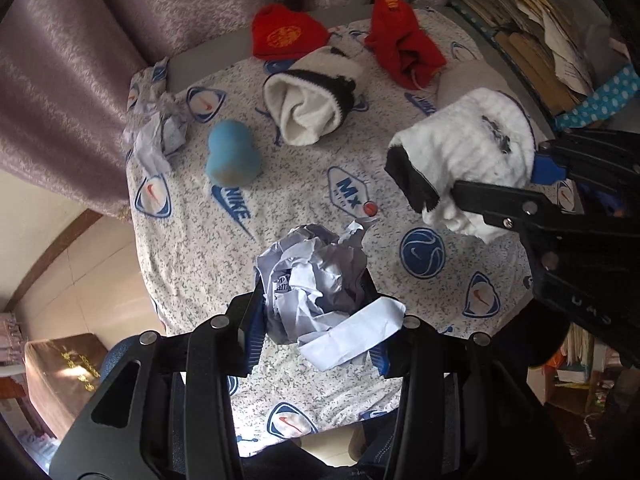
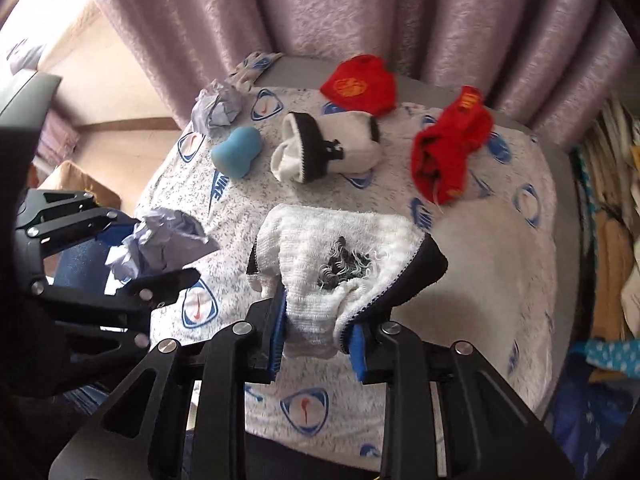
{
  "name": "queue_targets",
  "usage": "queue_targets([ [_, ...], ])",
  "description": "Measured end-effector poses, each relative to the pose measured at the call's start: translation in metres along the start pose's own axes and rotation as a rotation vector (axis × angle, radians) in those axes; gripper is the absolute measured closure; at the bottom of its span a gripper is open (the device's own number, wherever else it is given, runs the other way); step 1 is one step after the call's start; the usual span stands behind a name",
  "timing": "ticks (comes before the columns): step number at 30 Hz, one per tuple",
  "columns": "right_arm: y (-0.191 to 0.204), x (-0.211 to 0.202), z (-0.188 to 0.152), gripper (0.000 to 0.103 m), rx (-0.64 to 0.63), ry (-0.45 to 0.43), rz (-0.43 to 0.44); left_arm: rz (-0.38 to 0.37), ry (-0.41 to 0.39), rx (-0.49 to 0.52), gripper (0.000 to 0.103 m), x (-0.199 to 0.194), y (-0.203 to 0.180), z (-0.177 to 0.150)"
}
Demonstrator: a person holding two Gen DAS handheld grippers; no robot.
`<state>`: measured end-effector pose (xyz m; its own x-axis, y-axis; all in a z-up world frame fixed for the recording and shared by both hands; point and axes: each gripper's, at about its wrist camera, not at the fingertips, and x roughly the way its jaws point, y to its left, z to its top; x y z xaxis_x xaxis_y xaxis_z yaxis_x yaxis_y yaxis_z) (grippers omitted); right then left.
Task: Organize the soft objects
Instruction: 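Grasp the white sock with black band with the right tool, then carry the paper and the white sock over the black bin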
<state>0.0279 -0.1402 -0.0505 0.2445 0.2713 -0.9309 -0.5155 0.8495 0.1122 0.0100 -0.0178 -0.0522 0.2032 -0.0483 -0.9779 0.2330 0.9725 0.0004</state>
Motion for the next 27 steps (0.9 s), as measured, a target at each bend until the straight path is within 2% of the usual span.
queue_targets([
  [8, -0.019, -0.03, -0.033, 0.079, 0.135, -0.047, -0.073, -0.017, -0.025, 0.109, 0.062, -0.012, -0.039, 0.005],
  [18, -0.04, -0.057, -0.084, 0.078, 0.34, -0.101, -0.132, -0.033, -0.062, 0.301, 0.062, -0.013, -0.096, 0.016],
  [27, -0.058, -0.075, -0.135, 0.078, 0.53, -0.157, -0.19, -0.074, -0.092, 0.493, 0.061, -0.017, -0.157, 0.011],
])
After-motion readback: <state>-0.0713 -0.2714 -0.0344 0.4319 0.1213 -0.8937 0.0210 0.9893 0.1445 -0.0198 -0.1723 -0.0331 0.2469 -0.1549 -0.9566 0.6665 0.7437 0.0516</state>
